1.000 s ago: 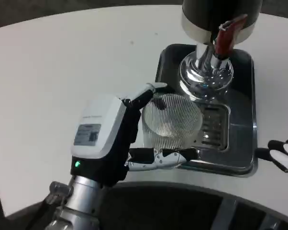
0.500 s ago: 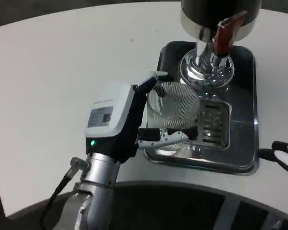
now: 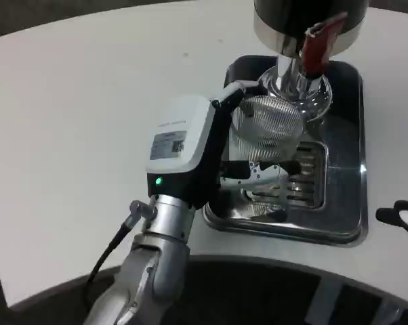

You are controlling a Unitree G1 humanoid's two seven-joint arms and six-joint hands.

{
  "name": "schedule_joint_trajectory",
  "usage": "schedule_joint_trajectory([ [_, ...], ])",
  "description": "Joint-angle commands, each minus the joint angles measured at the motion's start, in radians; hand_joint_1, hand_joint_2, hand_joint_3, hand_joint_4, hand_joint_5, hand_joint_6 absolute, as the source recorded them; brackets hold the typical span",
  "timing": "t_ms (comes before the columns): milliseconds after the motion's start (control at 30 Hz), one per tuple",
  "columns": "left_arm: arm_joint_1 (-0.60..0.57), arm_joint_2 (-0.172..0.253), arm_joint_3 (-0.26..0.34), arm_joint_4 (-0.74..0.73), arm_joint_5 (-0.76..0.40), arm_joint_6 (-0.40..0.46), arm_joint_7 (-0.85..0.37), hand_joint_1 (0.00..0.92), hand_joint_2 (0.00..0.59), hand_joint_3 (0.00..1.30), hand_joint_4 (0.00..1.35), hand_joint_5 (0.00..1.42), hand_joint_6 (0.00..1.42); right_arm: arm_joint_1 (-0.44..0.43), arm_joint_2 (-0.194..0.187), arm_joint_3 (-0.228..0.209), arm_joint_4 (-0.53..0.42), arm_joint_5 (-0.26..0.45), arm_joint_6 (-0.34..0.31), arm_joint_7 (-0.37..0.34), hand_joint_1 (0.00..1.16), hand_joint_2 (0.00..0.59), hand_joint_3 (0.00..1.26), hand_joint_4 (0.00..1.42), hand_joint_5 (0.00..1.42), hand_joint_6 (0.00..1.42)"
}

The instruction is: Grasp the cup under the faucet to collect the drink, then remove the cup.

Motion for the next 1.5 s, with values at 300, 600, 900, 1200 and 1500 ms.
schedule_joint_trajectory([
  [300, -0.057, -0.009, -0.058, 0.076, -0.019, -0.010, 0.062, 0.625, 0.009, 0.91, 1.05, 1.20, 1.42, 0.026, -0.004, 0.043, -0.047, 0.008, -0.039, 0.041, 0.45, 0.396, 0.12, 0.07, 0.04, 0.08],
  [600, -0.069, 0.008, -0.096, 0.083, -0.031, -0.008, 0.031, 0.597, 0.000, 0.74, 0.80, 1.01, 1.35, 0.026, 0.002, 0.076, -0.080, 0.001, -0.033, 0.054, 0.45, 0.396, 0.12, 0.07, 0.04, 0.08],
  [900, -0.049, 0.025, -0.107, 0.045, -0.044, 0.014, -0.022, 0.431, 0.058, 0.59, 0.58, 0.83, 1.21, 0.023, 0.016, 0.128, -0.092, -0.044, -0.036, 0.051, 0.45, 0.396, 0.12, 0.07, 0.04, 0.08],
  [1200, -0.007, 0.041, -0.104, -0.026, -0.045, 0.019, -0.065, 0.317, 0.089, 0.48, 0.46, 0.70, 1.10, -0.023, 0.038, 0.245, -0.055, -0.199, -0.037, 0.030, 0.45, 0.396, 0.12, 0.07, 0.04, 0.08],
  [1500, 0.007, 0.064, -0.106, -0.073, -0.013, 0.051, -0.059, 0.314, 0.101, 0.46, 0.40, 0.62, 1.01, -0.070, 0.039, 0.287, -0.045, -0.242, -0.007, 0.024, 0.45, 0.403, 0.12, 0.07, 0.04, 0.08],
])
